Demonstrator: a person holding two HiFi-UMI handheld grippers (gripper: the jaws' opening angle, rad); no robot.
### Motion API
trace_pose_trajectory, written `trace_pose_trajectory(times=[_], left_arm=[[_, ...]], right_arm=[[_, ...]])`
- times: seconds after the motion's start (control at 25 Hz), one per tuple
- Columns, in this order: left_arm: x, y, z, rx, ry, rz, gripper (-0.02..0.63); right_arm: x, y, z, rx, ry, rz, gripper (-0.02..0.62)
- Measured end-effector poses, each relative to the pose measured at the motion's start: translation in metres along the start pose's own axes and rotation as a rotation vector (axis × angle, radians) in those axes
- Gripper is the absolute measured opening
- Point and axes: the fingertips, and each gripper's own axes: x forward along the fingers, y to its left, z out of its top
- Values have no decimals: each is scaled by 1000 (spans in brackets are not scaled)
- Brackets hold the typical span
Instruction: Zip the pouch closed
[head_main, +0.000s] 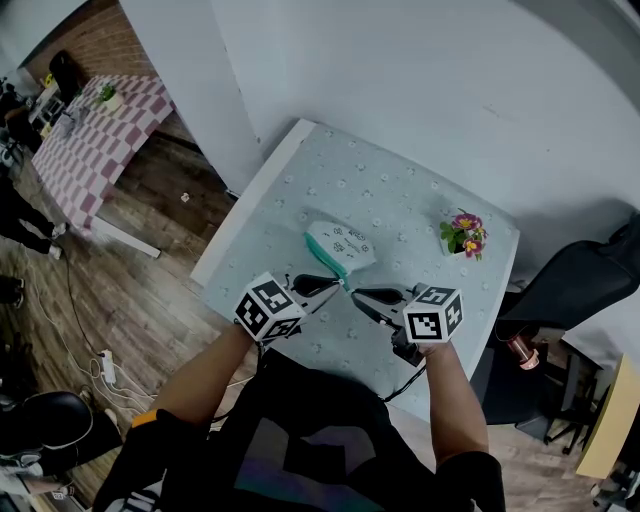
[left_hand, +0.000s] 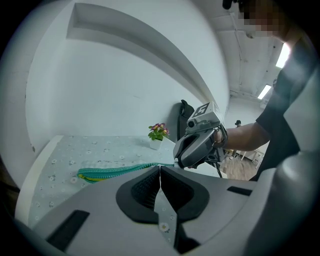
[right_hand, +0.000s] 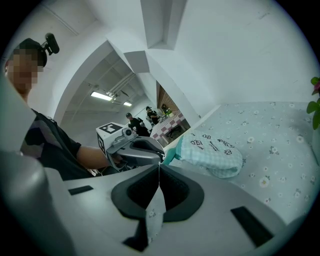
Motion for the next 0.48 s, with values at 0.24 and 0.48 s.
trace_pose_trajectory(times=[0.24,0.48], left_arm=[[-3,24,-1,13,14,96,11],[-18,72,-10,-41,35,237,11]], right_arm=[[0,-5,2,8,-7,-19,21],[-5,-9,-2,21,-5,-35,21]])
